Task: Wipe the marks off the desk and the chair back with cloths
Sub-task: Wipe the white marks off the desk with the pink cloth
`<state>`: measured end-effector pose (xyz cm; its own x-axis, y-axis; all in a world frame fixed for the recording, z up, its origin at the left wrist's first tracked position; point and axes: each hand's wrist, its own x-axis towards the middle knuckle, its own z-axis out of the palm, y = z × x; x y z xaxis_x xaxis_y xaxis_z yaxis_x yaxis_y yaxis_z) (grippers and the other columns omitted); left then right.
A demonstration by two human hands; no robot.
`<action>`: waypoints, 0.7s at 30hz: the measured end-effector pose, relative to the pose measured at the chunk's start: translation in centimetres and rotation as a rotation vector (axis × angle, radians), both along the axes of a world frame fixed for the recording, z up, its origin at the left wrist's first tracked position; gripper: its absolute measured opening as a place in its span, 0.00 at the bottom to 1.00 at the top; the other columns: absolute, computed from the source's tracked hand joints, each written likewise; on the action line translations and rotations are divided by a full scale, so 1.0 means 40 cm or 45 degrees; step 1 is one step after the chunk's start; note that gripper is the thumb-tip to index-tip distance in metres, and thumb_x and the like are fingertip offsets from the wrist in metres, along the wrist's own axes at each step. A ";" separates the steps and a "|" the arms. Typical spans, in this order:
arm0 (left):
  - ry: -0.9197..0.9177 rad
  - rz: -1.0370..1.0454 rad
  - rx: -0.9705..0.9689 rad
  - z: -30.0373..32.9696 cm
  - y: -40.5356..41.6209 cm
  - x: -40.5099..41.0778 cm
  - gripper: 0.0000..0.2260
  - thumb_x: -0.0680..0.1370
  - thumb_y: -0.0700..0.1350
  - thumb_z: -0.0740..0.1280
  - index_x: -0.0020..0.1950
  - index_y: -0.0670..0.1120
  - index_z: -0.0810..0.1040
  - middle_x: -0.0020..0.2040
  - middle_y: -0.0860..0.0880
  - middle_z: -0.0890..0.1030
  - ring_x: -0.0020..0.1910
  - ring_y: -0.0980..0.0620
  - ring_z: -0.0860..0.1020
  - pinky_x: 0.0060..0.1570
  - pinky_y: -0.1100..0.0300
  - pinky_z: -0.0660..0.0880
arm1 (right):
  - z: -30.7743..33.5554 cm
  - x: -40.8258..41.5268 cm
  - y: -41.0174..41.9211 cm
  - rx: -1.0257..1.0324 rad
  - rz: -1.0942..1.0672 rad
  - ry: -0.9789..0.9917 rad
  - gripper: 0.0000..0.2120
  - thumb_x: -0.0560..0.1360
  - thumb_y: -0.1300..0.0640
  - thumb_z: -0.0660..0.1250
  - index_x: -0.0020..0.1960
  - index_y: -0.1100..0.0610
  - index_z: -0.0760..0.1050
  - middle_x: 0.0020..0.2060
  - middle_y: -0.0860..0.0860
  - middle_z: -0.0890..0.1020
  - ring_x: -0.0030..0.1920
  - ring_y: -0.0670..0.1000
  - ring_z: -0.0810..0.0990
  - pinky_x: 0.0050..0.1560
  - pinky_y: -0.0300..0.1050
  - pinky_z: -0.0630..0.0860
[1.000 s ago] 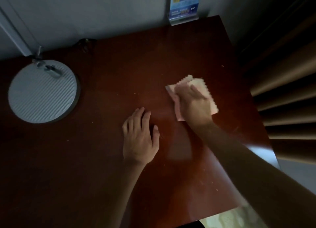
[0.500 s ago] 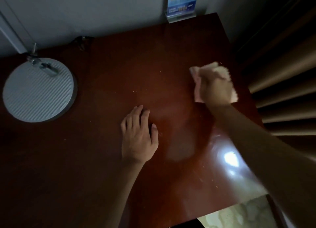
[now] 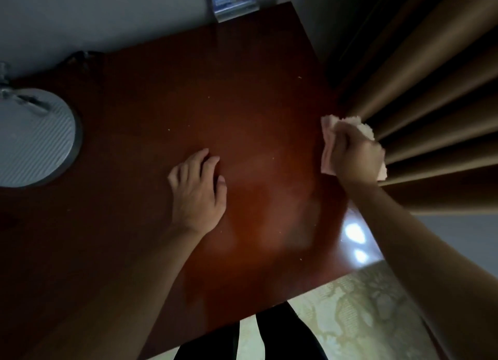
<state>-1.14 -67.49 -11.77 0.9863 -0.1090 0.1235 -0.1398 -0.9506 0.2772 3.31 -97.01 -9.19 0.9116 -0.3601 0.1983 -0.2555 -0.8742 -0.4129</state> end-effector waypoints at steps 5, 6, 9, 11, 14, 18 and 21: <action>0.014 -0.119 0.019 0.004 -0.061 -0.022 0.17 0.78 0.47 0.63 0.65 0.44 0.75 0.68 0.43 0.74 0.68 0.45 0.70 0.66 0.45 0.61 | 0.040 -0.027 0.134 0.087 0.339 -0.058 0.13 0.79 0.50 0.59 0.51 0.52 0.81 0.44 0.54 0.84 0.43 0.57 0.83 0.41 0.49 0.78; 0.025 -0.108 0.022 0.001 -0.075 -0.020 0.17 0.78 0.47 0.62 0.66 0.44 0.75 0.69 0.43 0.73 0.68 0.44 0.70 0.66 0.45 0.62 | 0.021 -0.054 0.178 0.123 0.485 -0.021 0.12 0.79 0.51 0.60 0.52 0.54 0.82 0.47 0.55 0.85 0.46 0.56 0.84 0.45 0.49 0.80; 0.047 -0.062 0.049 -0.006 -0.096 -0.021 0.18 0.79 0.49 0.60 0.66 0.44 0.74 0.70 0.43 0.73 0.70 0.44 0.69 0.66 0.46 0.62 | -0.057 -0.105 0.236 -0.017 0.660 -0.053 0.09 0.79 0.56 0.66 0.54 0.58 0.83 0.57 0.55 0.83 0.62 0.56 0.80 0.65 0.53 0.74; 0.045 -0.055 0.050 -0.012 -0.098 -0.023 0.18 0.80 0.49 0.59 0.67 0.43 0.74 0.70 0.43 0.73 0.71 0.44 0.69 0.67 0.47 0.61 | -0.080 -0.069 0.199 -0.020 0.561 -0.071 0.09 0.78 0.57 0.66 0.53 0.57 0.83 0.59 0.54 0.83 0.64 0.55 0.78 0.69 0.49 0.69; 0.060 -0.041 0.036 -0.012 -0.098 -0.029 0.18 0.80 0.49 0.58 0.67 0.43 0.74 0.70 0.43 0.73 0.71 0.44 0.69 0.68 0.47 0.61 | -0.056 0.008 0.143 0.091 0.244 0.074 0.10 0.78 0.54 0.64 0.57 0.52 0.80 0.66 0.53 0.77 0.65 0.55 0.76 0.63 0.47 0.72; 0.051 -0.030 0.015 -0.007 -0.098 -0.026 0.18 0.80 0.49 0.59 0.66 0.43 0.75 0.69 0.43 0.74 0.71 0.44 0.70 0.67 0.46 0.63 | -0.031 0.004 0.165 -0.036 0.386 0.168 0.12 0.78 0.54 0.62 0.57 0.56 0.78 0.69 0.55 0.73 0.67 0.57 0.73 0.60 0.52 0.76; 0.062 -0.023 0.015 -0.007 -0.099 -0.026 0.18 0.80 0.50 0.59 0.66 0.43 0.75 0.69 0.43 0.74 0.70 0.44 0.70 0.67 0.46 0.63 | -0.049 -0.049 0.198 -0.062 0.552 0.139 0.13 0.79 0.54 0.63 0.59 0.58 0.79 0.67 0.56 0.76 0.70 0.56 0.72 0.68 0.55 0.71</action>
